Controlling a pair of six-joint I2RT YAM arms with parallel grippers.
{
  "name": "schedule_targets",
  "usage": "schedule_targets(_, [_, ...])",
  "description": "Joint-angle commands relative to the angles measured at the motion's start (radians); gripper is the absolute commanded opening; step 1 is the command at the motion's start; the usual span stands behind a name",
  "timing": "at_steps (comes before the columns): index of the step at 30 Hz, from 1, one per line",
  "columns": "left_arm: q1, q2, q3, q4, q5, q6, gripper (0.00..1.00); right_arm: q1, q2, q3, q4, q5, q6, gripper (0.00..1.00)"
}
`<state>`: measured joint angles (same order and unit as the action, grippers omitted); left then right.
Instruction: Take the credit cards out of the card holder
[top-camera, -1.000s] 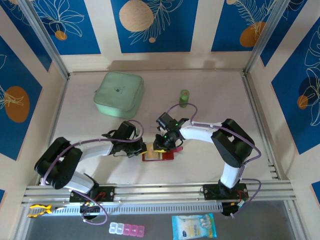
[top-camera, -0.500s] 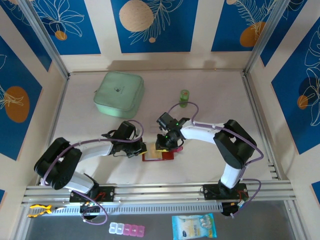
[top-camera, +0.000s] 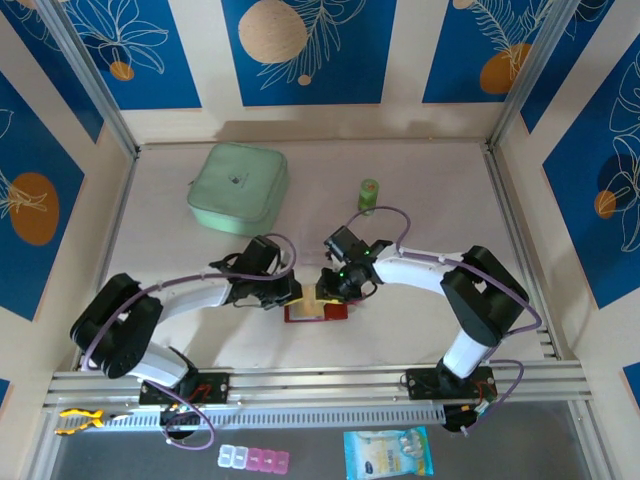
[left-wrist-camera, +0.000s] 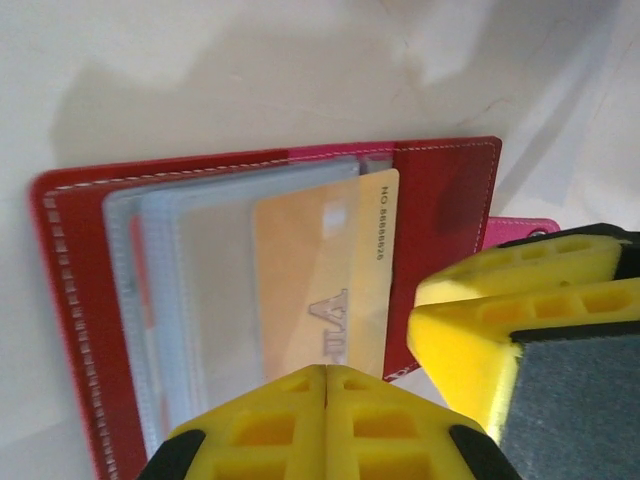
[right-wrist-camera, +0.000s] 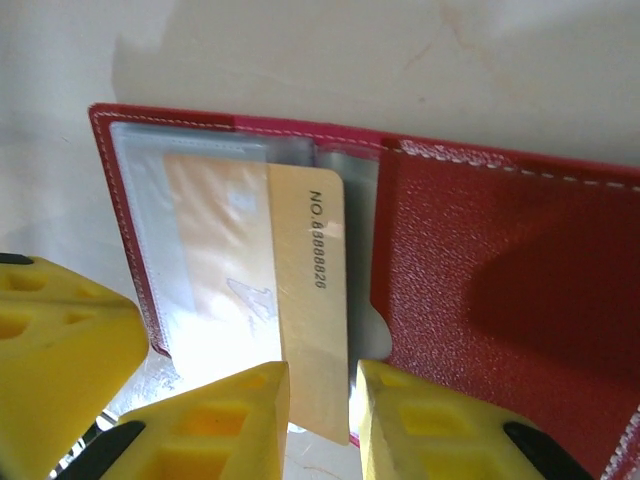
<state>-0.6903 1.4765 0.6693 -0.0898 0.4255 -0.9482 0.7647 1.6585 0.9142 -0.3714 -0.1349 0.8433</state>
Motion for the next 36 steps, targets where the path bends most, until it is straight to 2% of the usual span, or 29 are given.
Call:
schedule_targets(1, [-0.023, 0.041, 0.029, -0.012, 0.003, 0.028, 0.00, -0.012, -0.028, -0.017, 0.034, -0.049, 0.017, 0.26])
schedule_targets(8, [-0.036, 0.055, 0.039, -0.063, -0.045, 0.052, 0.00, -0.044, -0.054, -0.099, 0.135, -0.096, 0.031, 0.27])
schedule_targets(16, [-0.036, 0.064, 0.046, -0.107, -0.072, 0.076, 0.00, -0.081, -0.033, -0.110, 0.161, -0.146, 0.002, 0.27])
schedule_targets(36, [-0.037, 0.080, 0.027, -0.105, -0.078, 0.074, 0.00, -0.102, 0.056, -0.155, 0.326, -0.296, 0.036, 0.25])
